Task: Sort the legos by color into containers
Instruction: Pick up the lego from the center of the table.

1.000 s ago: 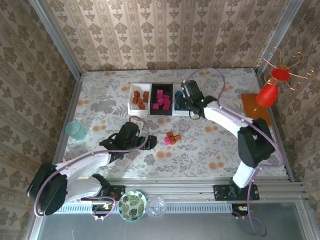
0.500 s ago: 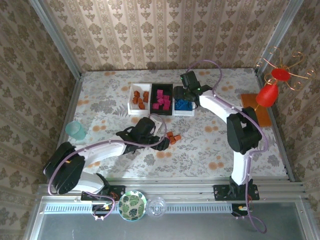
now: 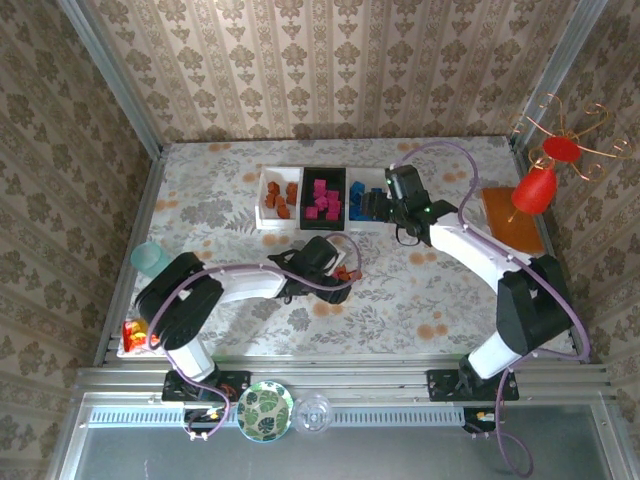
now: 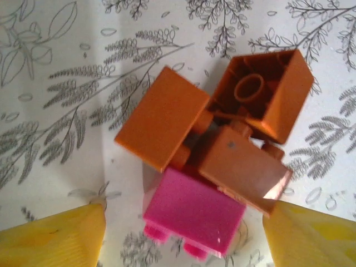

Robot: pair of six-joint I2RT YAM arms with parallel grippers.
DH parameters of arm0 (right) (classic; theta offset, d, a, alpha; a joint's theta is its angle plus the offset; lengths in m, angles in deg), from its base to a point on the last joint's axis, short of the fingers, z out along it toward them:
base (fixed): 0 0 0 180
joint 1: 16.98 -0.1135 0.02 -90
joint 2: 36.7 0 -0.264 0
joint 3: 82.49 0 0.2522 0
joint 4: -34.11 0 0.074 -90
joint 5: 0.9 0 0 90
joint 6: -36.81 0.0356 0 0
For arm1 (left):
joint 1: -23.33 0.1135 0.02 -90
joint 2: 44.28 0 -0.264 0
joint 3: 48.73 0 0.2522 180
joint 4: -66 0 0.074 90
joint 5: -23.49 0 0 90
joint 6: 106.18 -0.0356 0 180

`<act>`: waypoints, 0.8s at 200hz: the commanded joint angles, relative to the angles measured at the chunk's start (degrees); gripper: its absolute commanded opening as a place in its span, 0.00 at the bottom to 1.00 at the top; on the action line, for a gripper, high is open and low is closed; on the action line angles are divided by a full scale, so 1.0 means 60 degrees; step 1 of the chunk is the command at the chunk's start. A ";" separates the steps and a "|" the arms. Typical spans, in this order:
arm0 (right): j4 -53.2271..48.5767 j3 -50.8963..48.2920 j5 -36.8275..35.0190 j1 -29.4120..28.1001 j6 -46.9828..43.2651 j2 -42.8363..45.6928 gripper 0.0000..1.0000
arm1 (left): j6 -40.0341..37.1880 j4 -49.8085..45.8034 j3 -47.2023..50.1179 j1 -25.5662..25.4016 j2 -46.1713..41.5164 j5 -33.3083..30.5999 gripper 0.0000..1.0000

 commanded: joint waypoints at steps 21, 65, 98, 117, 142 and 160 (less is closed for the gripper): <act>0.0373 -0.0590 0.0157 -0.0107 0.0311 0.0966 0.70 | -0.0569 0.0070 -0.0611 0.0274 0.0596 -0.0134 0.69; 0.0365 -0.1087 -0.0120 -0.0122 0.0310 0.1489 0.70 | -0.0567 -0.0031 -0.0452 0.0176 0.0473 -0.0047 0.50; 0.0467 -0.1360 -0.0210 -0.0122 0.0395 0.1542 0.70 | -0.0161 -0.0104 0.0353 0.0023 -0.0278 -0.0094 0.41; 0.0525 -0.1489 -0.0211 -0.0122 0.0428 0.1848 0.70 | 0.0230 -0.0148 0.0962 -0.0064 -0.1045 -0.0142 0.39; 0.0588 -0.1683 -0.0175 -0.0122 0.0487 0.1947 0.70 | 0.0642 -0.0364 0.1448 -0.0096 -0.2300 -0.0097 0.35; 0.0683 -0.1893 -0.0060 -0.0122 0.0565 0.2079 0.70 | 0.0620 -0.0851 0.1090 0.0104 -0.3005 -0.0301 0.33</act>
